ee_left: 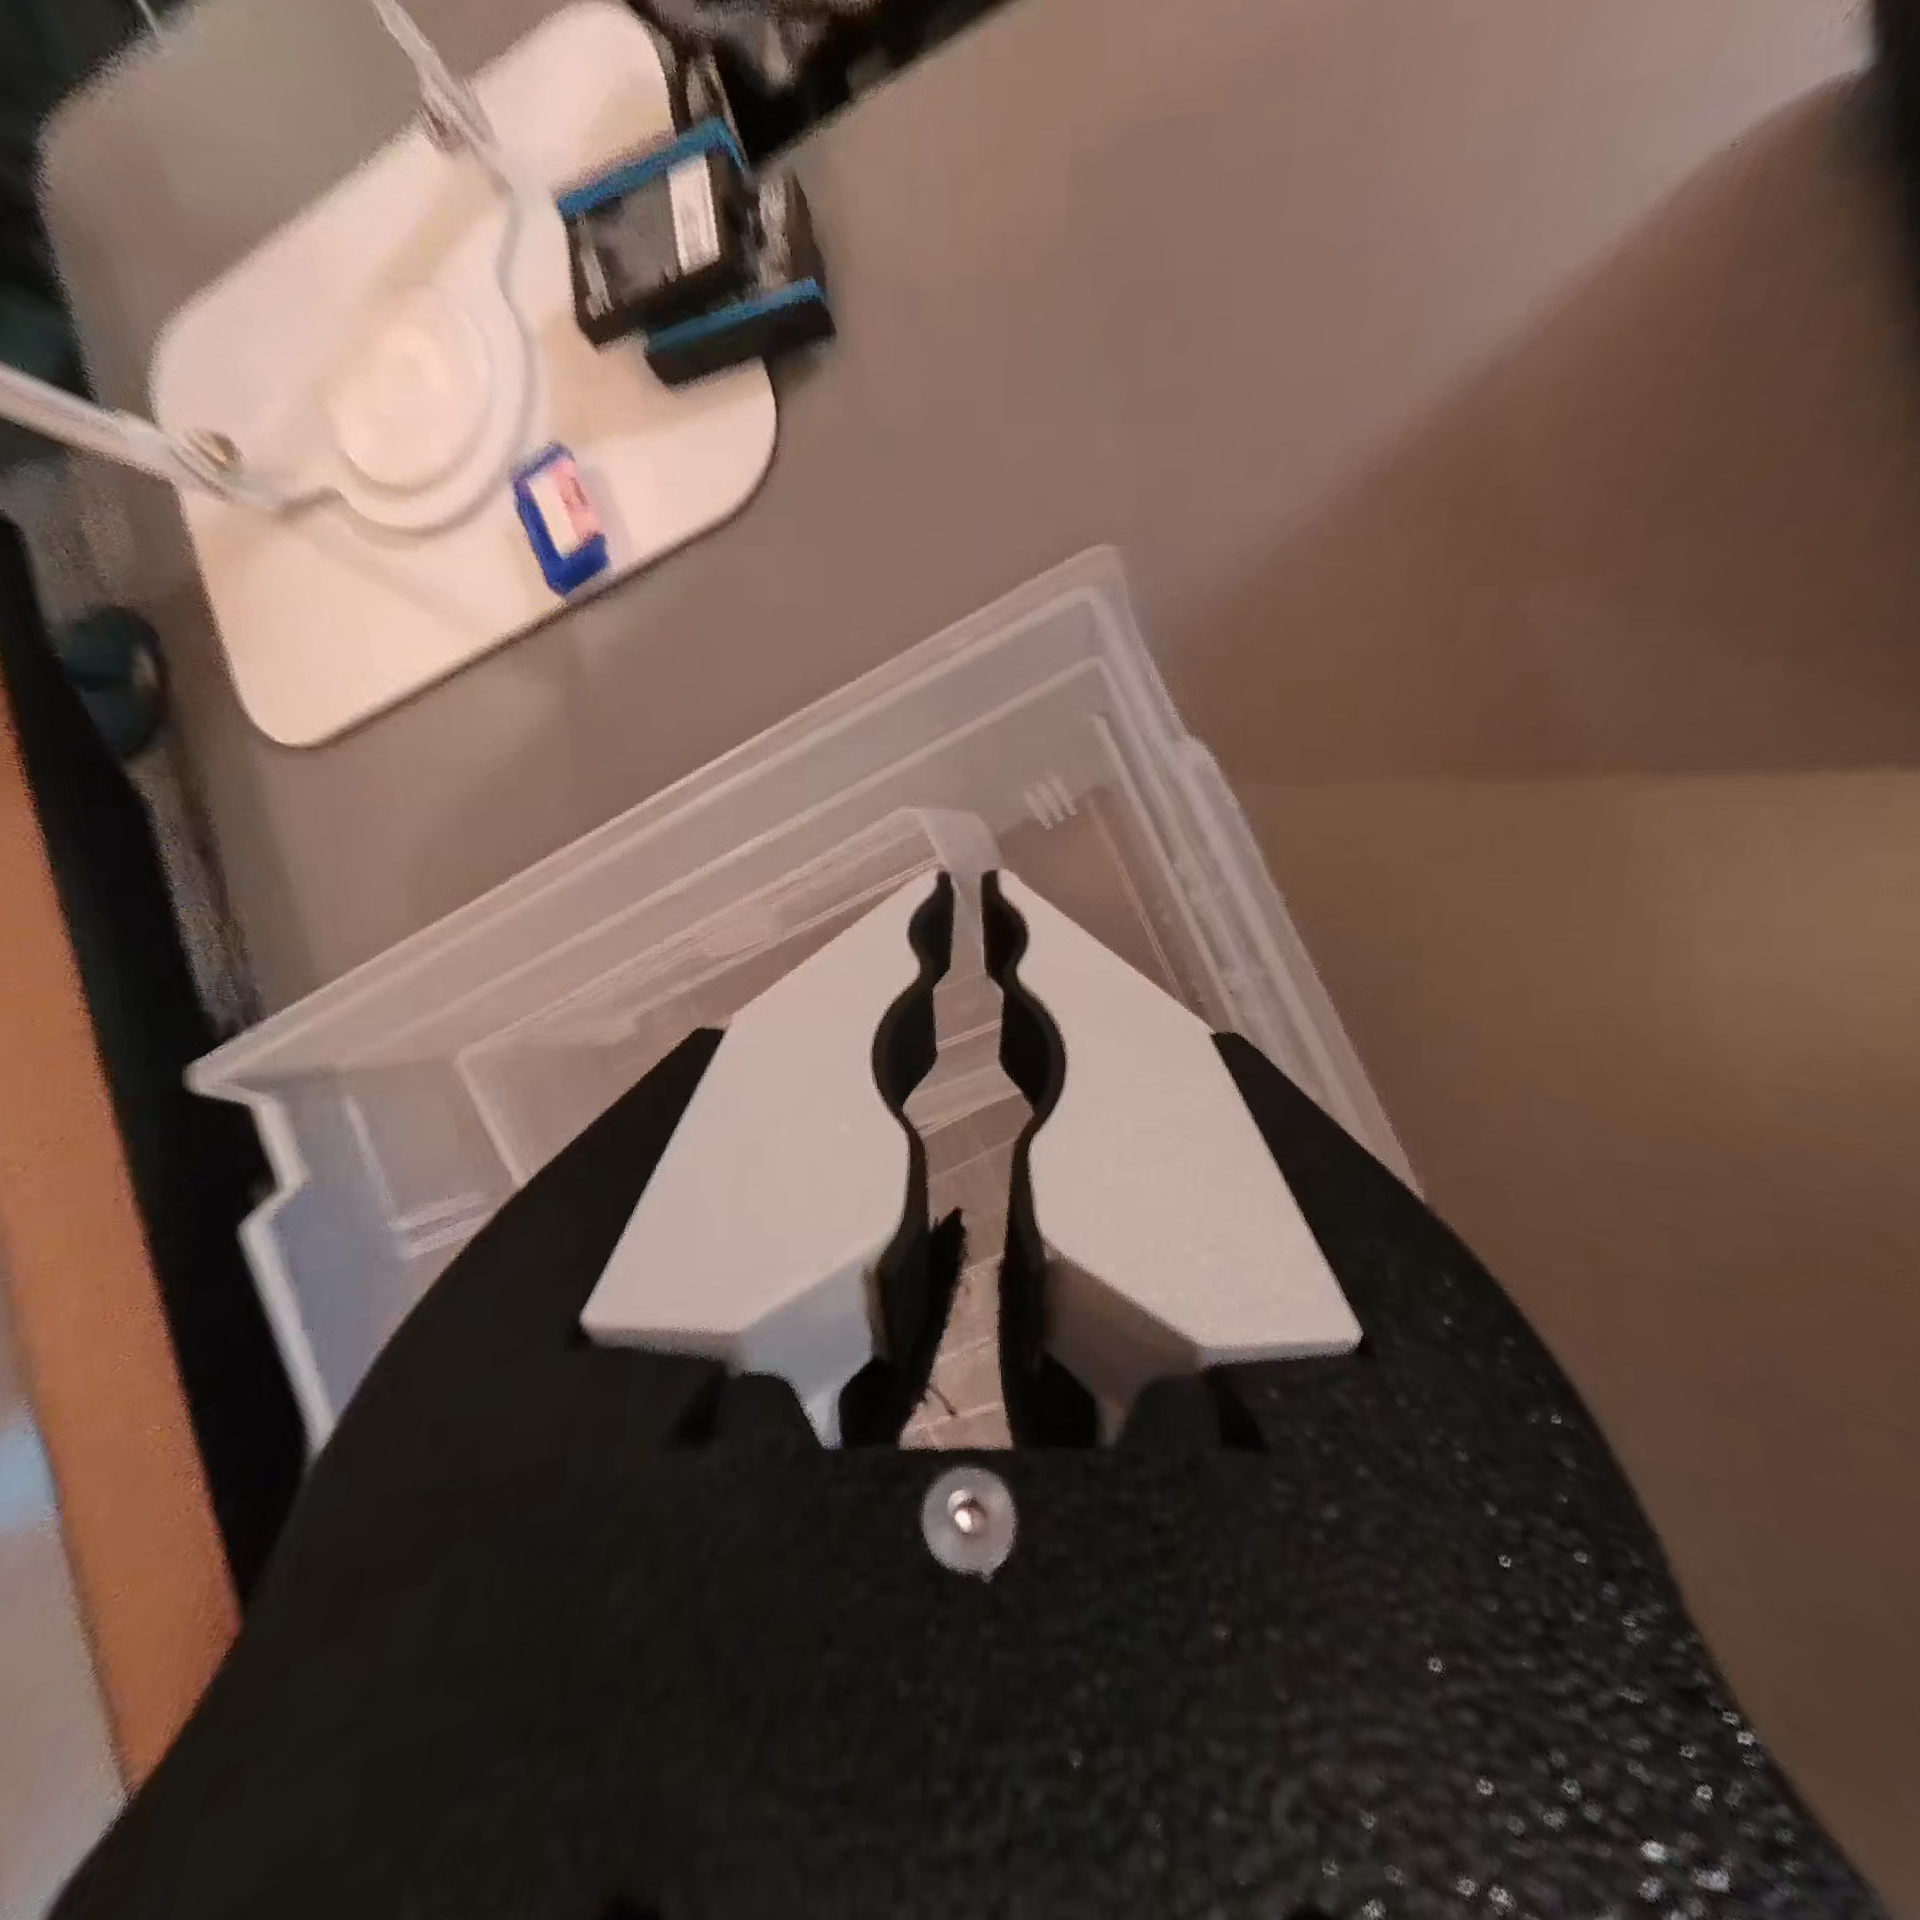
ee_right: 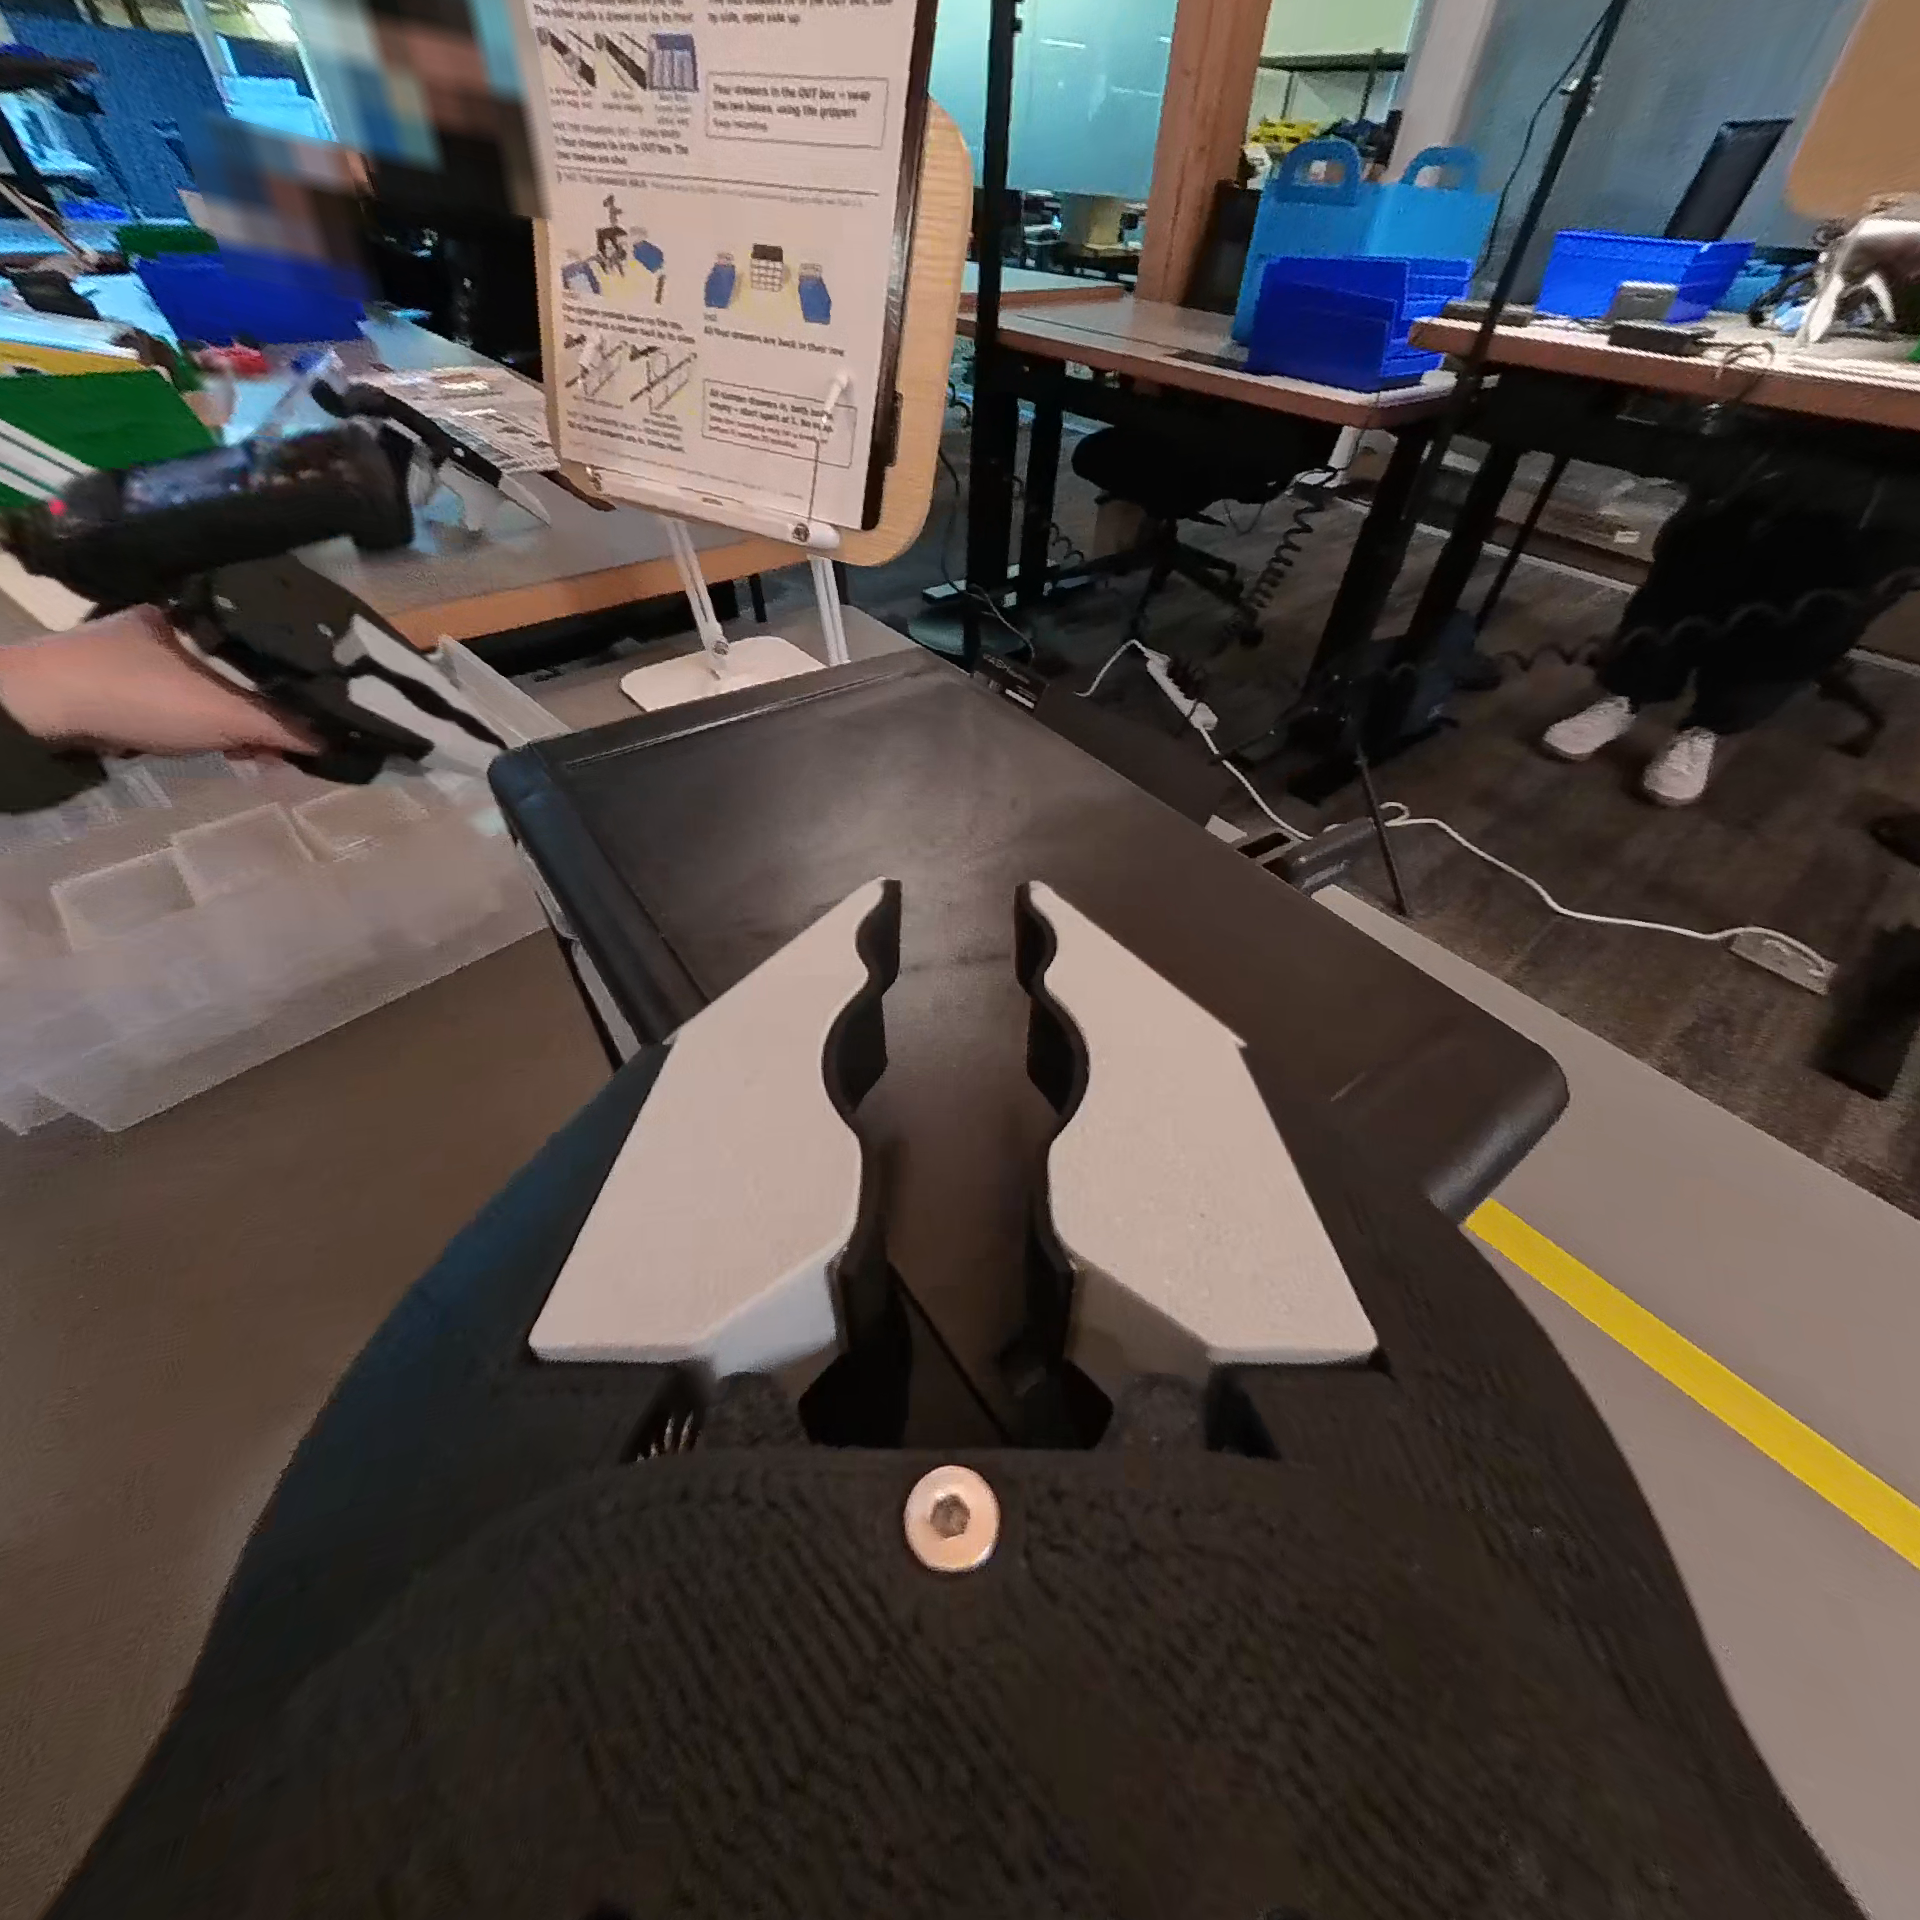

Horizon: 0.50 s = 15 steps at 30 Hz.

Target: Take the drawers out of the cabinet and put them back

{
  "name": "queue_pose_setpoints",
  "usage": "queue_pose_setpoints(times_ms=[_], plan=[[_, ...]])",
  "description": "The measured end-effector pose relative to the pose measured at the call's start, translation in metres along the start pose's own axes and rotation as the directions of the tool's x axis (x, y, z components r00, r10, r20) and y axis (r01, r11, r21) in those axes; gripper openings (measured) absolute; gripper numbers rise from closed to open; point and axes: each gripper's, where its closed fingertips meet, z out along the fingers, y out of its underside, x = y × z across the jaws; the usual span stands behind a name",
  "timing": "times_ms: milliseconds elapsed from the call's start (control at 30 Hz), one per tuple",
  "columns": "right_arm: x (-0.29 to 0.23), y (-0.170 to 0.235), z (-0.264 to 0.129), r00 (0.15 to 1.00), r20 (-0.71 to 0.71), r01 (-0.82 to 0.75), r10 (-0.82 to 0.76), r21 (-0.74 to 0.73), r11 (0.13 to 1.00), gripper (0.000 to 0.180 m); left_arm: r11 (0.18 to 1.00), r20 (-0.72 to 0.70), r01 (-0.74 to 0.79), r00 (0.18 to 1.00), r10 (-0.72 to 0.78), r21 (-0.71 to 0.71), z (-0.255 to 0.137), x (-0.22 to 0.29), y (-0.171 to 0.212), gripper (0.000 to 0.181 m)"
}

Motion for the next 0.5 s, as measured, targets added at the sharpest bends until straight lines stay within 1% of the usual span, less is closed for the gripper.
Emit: queue_pose_setpoints(times_ms=[33, 67, 133, 167, 200, 267, 333, 400, 500], plan=[[0.0, 0.0, 0.0, 1.0, 0.007, -0.004, 0.004, 0.004, 1.0, 0.02, 0.998, 0.003, -0.035, 0.999, 0.034, 0.048, -0.011, 0.0, -0.007, 0.002], [0.0, -0.001, 0.0, 1.0, 0.009, -0.006, 0.006, 0.009, 1.0, 0.018, 0.994, 0.035, -0.061, 0.998, 0.058, 0.091, -0.025, -0.004, -0.011, 0.002], [-0.001, -0.002, -0.001, 1.0, 0.019, -0.008, 0.007, 0.025, 1.0, 0.018, 0.988, 0.135, -0.06, 0.99, 0.04, 0.145, -0.057, -0.023, -0.016, 0.001], [-0.001, -0.003, -0.002, 1.0, 0.026, -0.012, 0.011, 0.032, 0.999, 0.018, 0.981, 0.162, -0.049, 0.987, 0.018, 0.188, -0.076, -0.029, -0.02, 0.0], [-0.001, -0.003, -0.003, 0.999, 0.033, -0.017, 0.016, 0.038, 0.999, 0.018, 0.971, 0.182, -0.04, 0.983, -0.004, 0.234, -0.096, -0.032, -0.024, 0.0], [0.002, -0.007, -0.004, 0.999, 0.025, -0.033, 0.031, 0.063, 0.997, 0.02, 0.945, 0.181, -0.068, 0.983, 0.01, 0.319, -0.137, -0.022, -0.033, 0.0], [0.01, -0.01, -0.007, 0.999, -0.018, -0.03, 0.032, 0.093, 0.995, 0.023, 0.924, 0.103, -0.11, 0.992, 0.077, 0.367, -0.171, 0.013, -0.04, 0.0], [0.015, -0.011, -0.009, 0.999, -0.04, -0.026, 0.031, 0.108, 0.994, 0.023, 0.902, -0.042, -0.182, 0.976, 0.216, 0.391, -0.191, 0.072, -0.04, 0.0], [0.014, -0.01, -0.009, 0.997, 0.007, -0.073, 0.073, 0.118, 0.99, 0.024, 0.877, -0.177, -0.305, 0.904, 0.389, 0.372, -0.198, 0.157, -0.025, 0.0]])
